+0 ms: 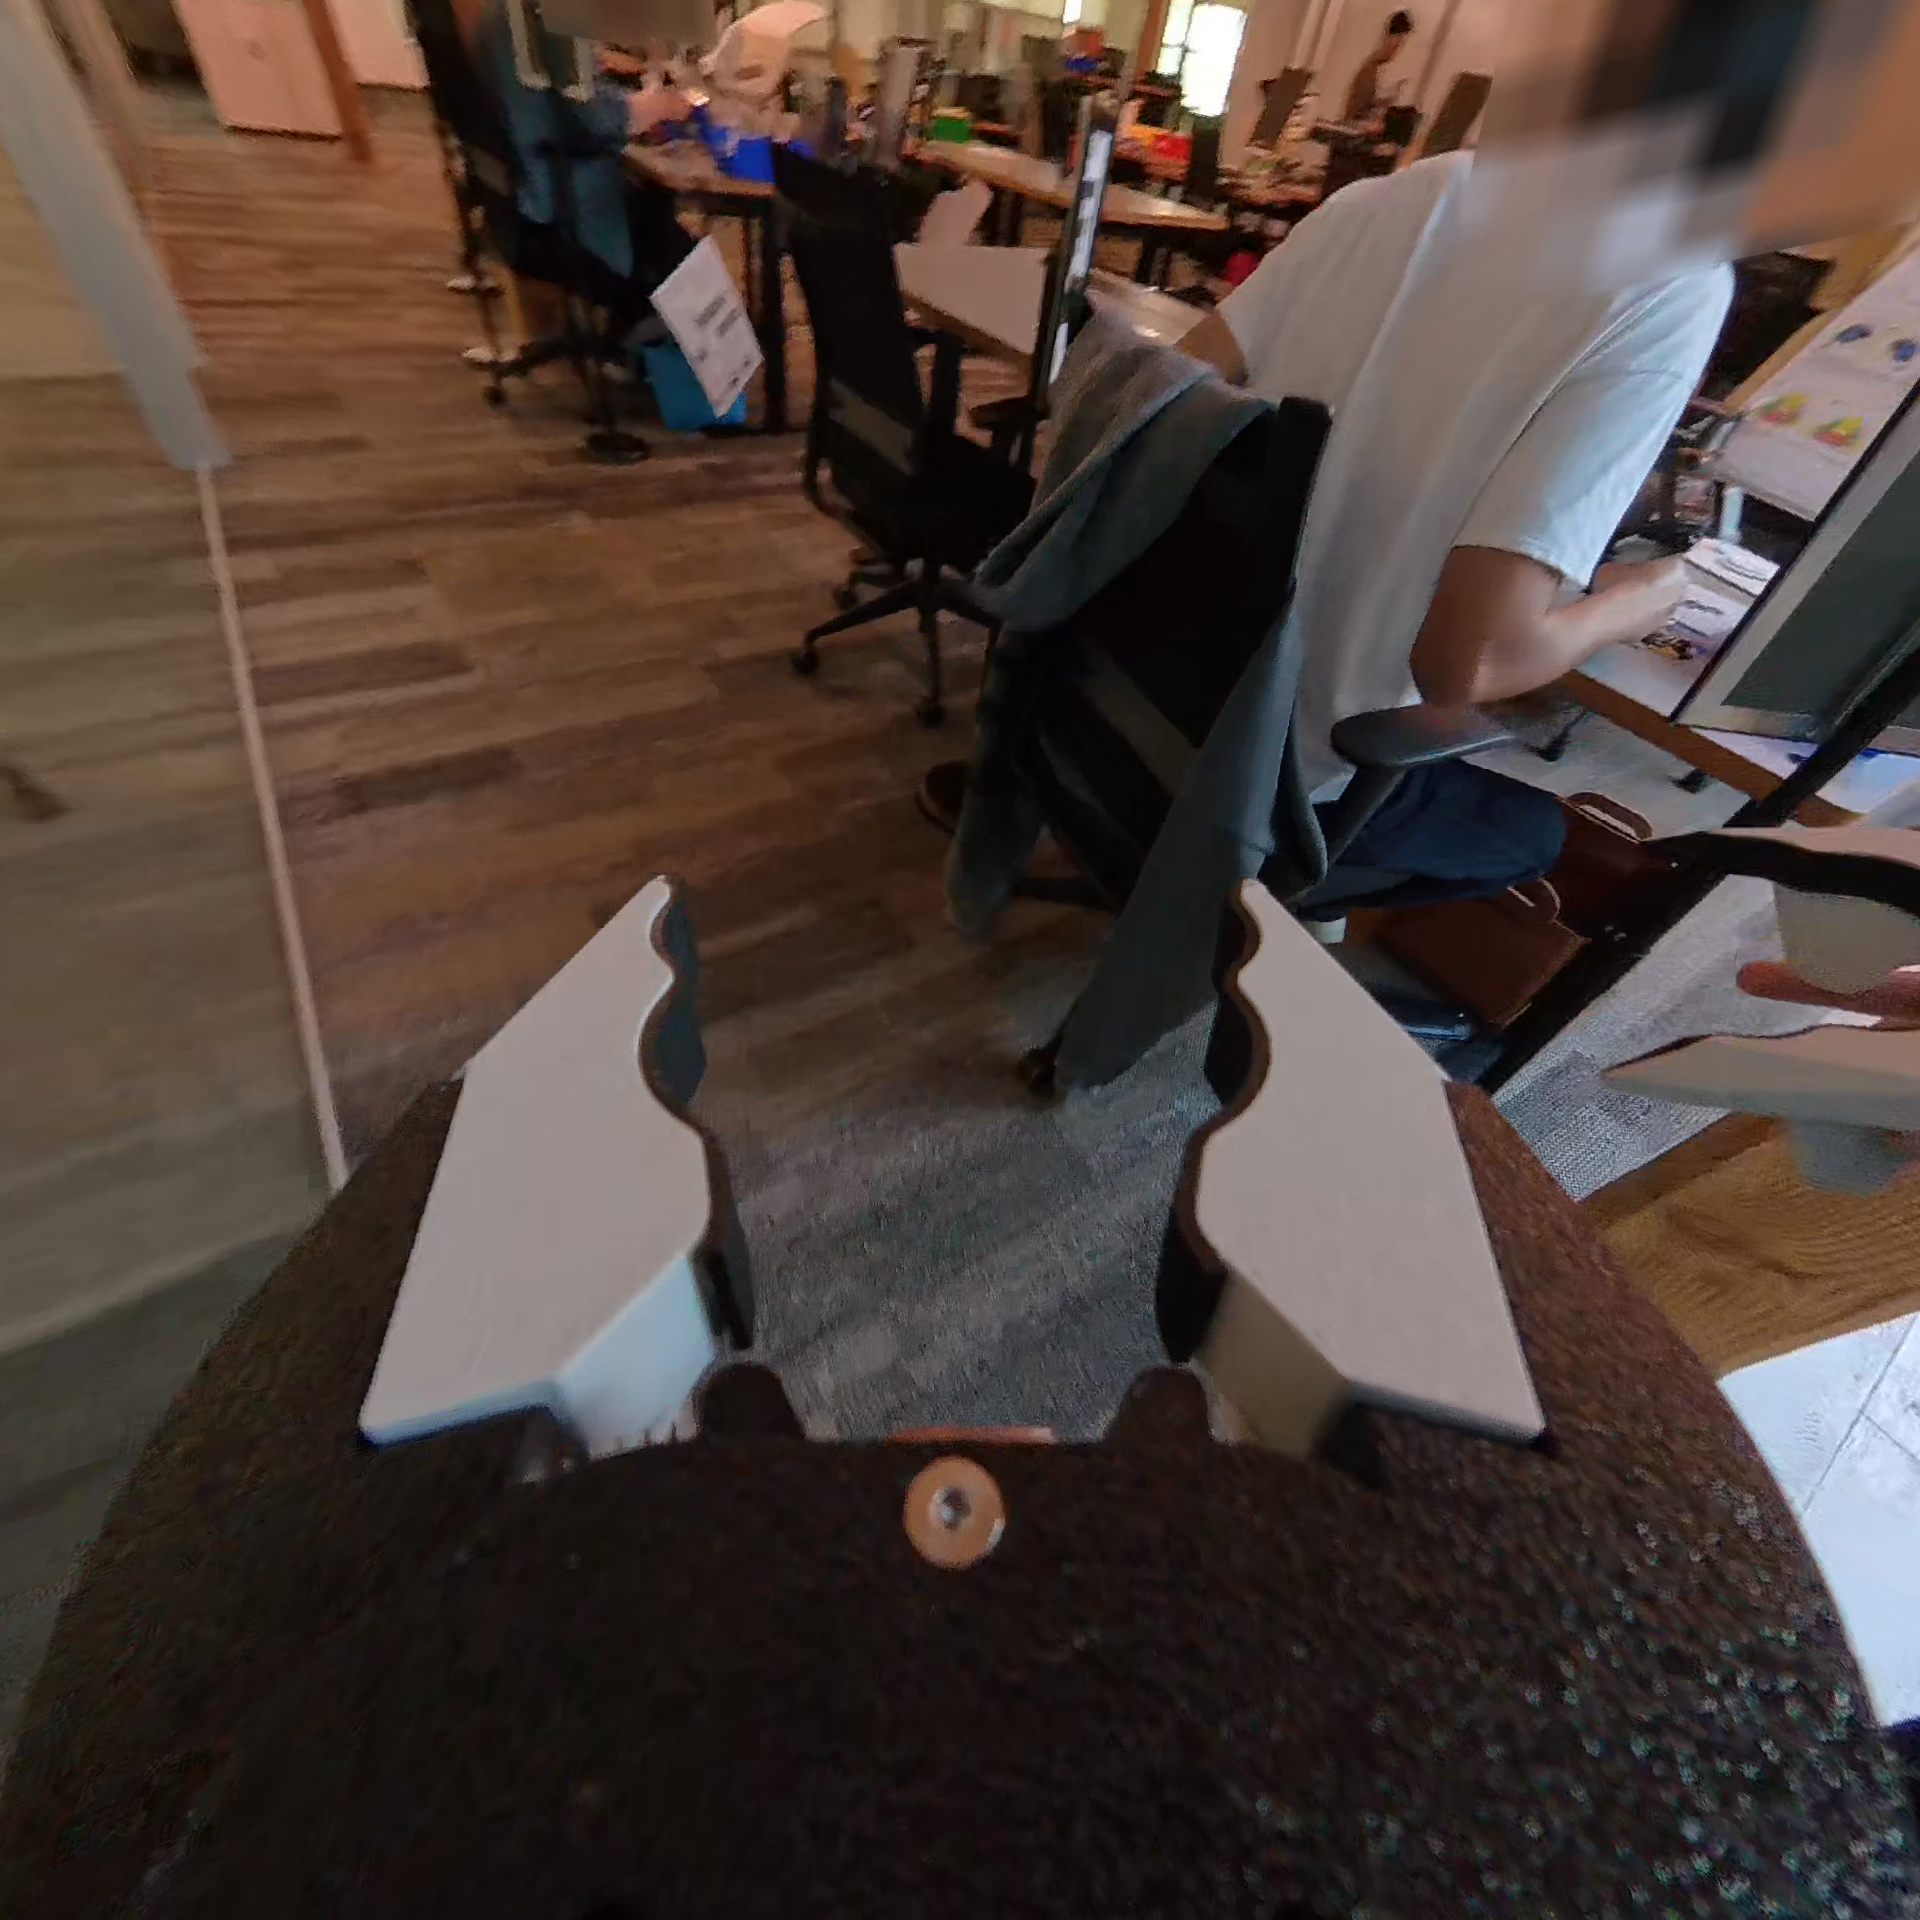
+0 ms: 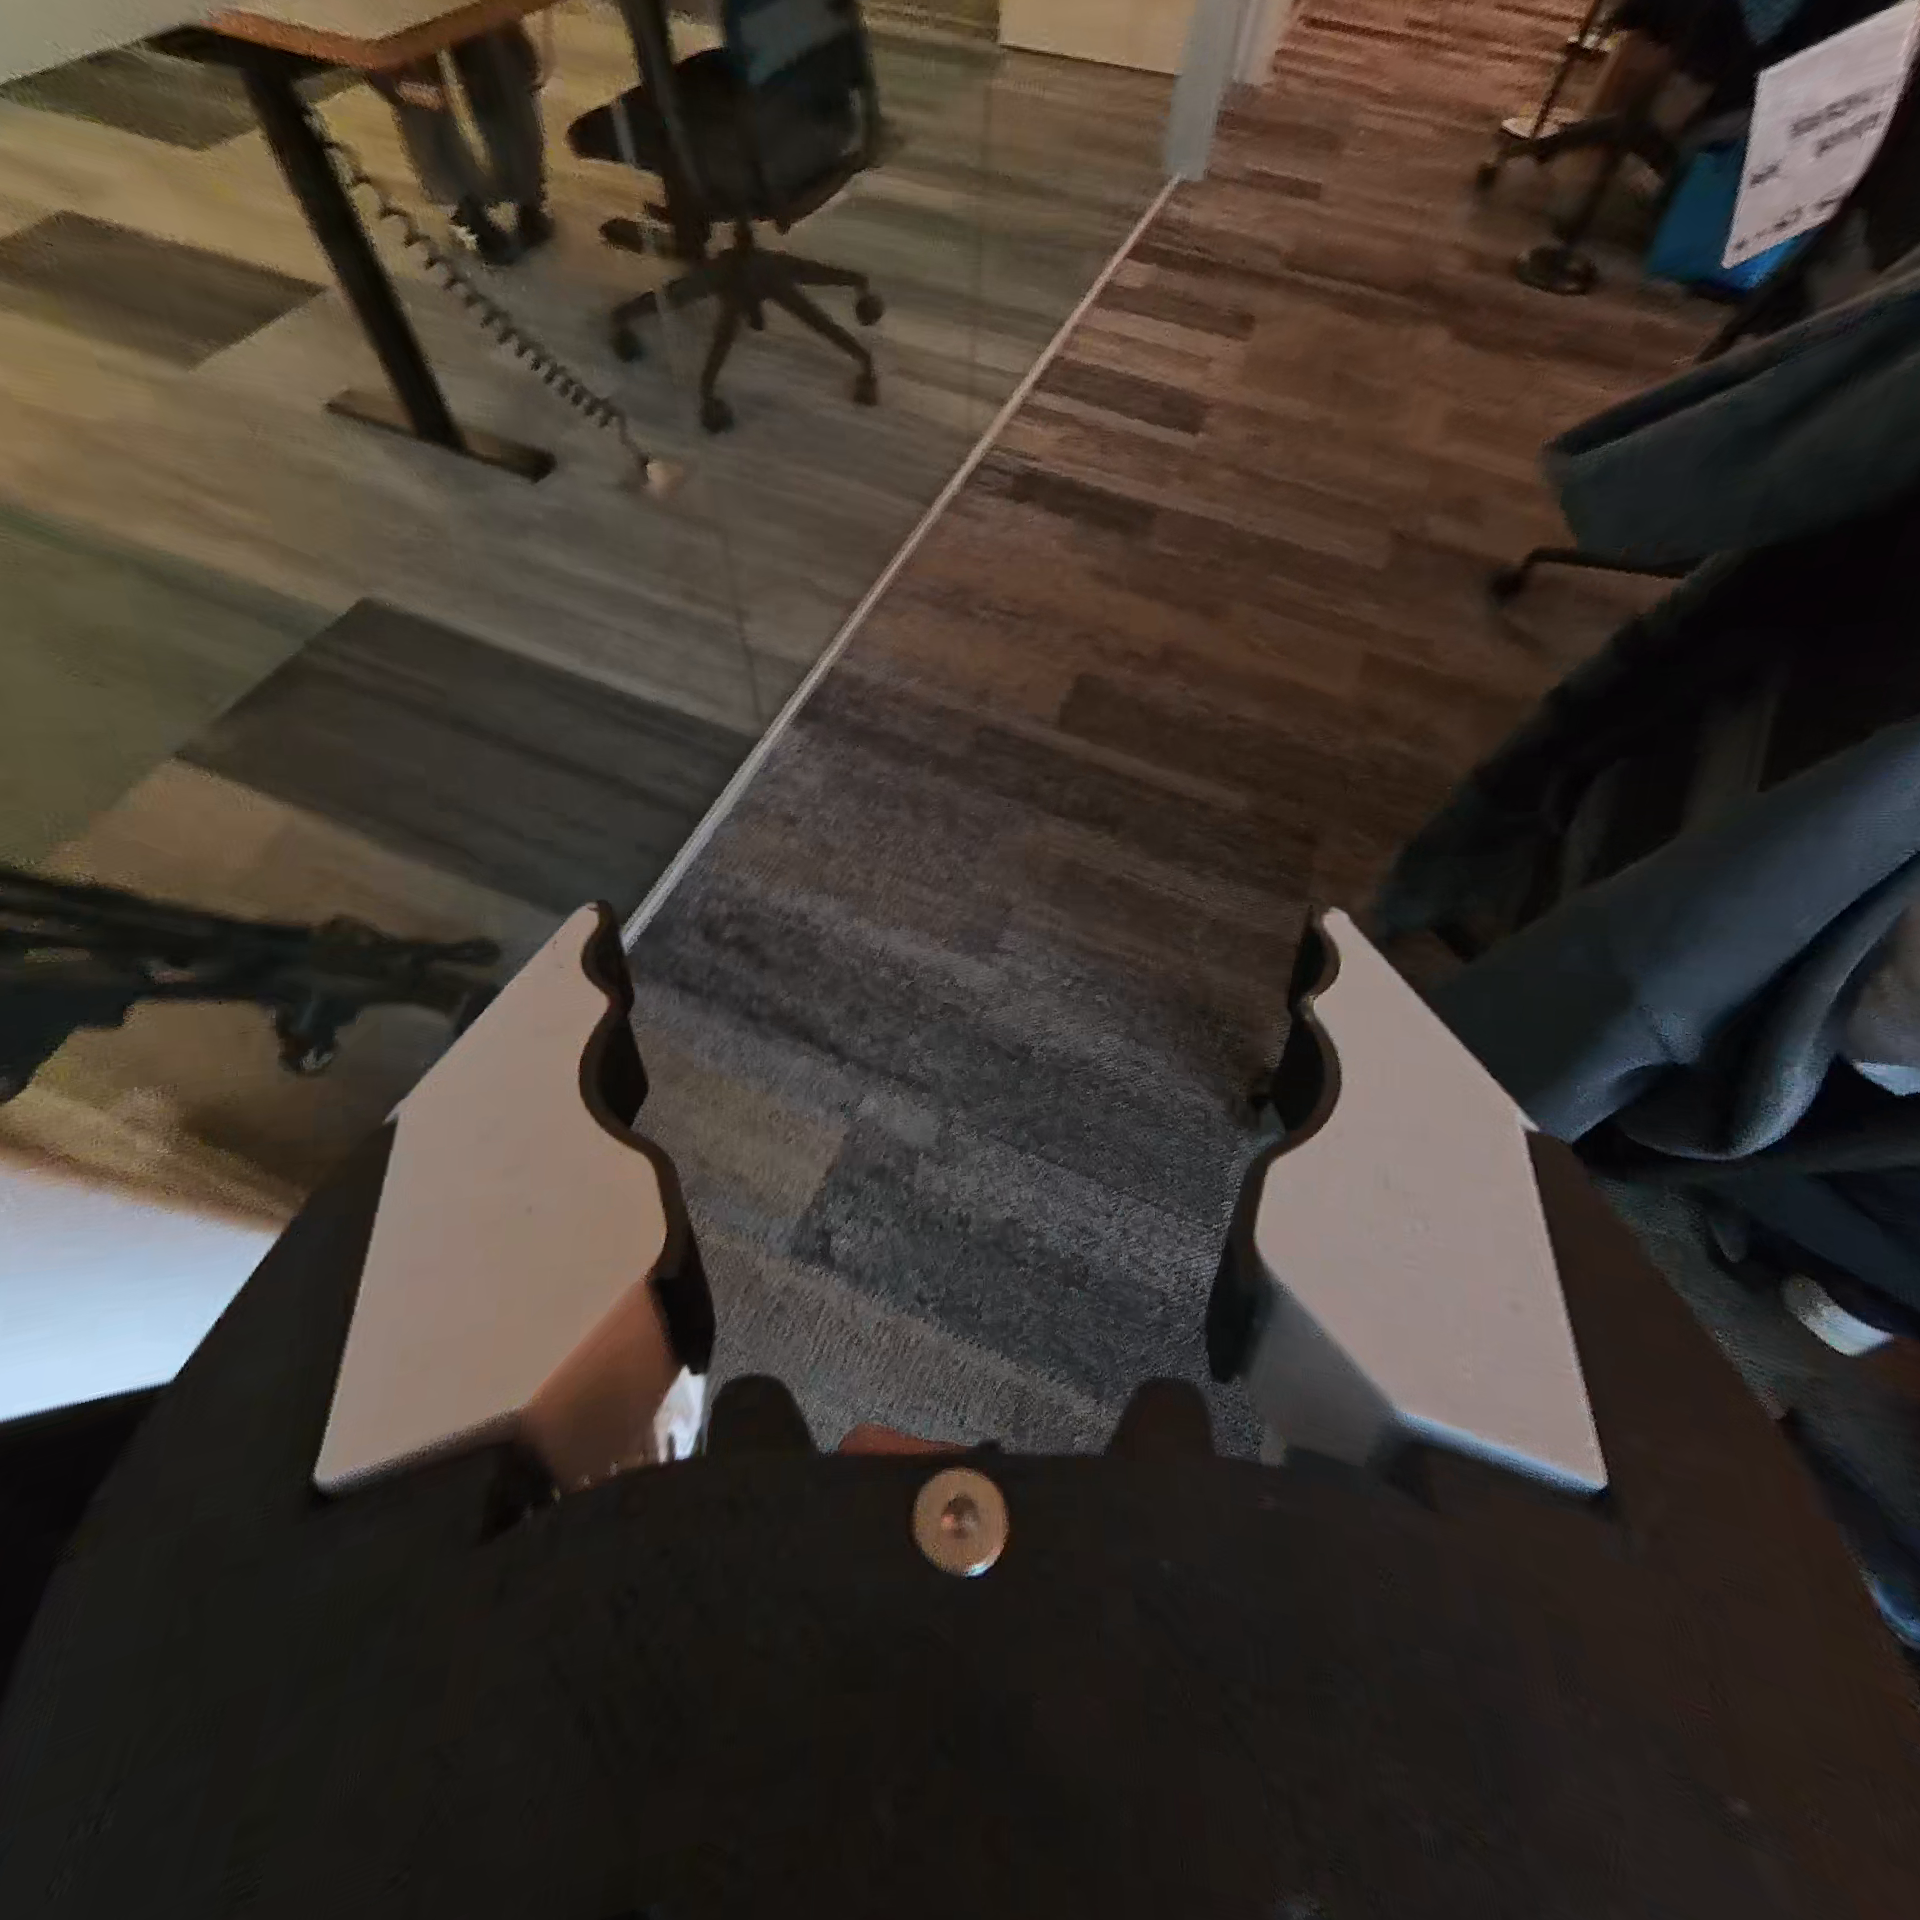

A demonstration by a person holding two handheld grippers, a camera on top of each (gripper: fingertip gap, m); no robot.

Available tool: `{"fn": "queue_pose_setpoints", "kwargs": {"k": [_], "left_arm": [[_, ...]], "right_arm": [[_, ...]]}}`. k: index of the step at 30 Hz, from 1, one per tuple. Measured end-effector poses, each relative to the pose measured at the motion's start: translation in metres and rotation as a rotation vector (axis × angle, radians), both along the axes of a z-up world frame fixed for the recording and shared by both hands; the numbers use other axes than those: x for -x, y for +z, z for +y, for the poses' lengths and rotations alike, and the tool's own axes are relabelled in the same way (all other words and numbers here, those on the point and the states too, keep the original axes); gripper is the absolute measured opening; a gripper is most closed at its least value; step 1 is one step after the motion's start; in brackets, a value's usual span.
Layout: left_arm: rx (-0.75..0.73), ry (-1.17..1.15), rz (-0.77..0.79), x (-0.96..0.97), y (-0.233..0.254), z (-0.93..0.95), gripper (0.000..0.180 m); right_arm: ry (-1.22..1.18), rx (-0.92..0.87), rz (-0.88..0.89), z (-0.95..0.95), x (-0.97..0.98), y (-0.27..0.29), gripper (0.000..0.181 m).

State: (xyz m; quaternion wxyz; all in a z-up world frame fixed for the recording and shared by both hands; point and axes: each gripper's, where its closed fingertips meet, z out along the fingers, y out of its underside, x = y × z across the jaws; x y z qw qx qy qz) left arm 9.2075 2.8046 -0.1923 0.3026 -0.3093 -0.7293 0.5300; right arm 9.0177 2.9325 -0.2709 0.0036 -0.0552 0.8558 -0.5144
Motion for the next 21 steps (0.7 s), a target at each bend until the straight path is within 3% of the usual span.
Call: {"fn": "queue_pose_setpoints", "kwargs": {"k": [7,11,16,21], "left_arm": [[-0.022,-0.198,0.001,0.112,0.000,-0.160,0.095],[0.000,-0.205,-0.037,0.158,-0.018,-0.265,0.096],[-0.014,-0.052,-0.081,0.172,-0.018,-0.430,0.096],[0.040,0.141,-0.129,0.144,0.012,-0.592,0.096]], "right_arm": [[-0.178,0.052,-0.078,-0.123,0.056,0.013,0.124],[-0.176,0.044,-0.022,-0.229,0.105,0.000,0.124],[-0.049,0.101,-0.065,-0.454,0.149,0.006,0.123],[0.234,0.200,-0.071,-0.690,0.132,0.065,0.118]]}}
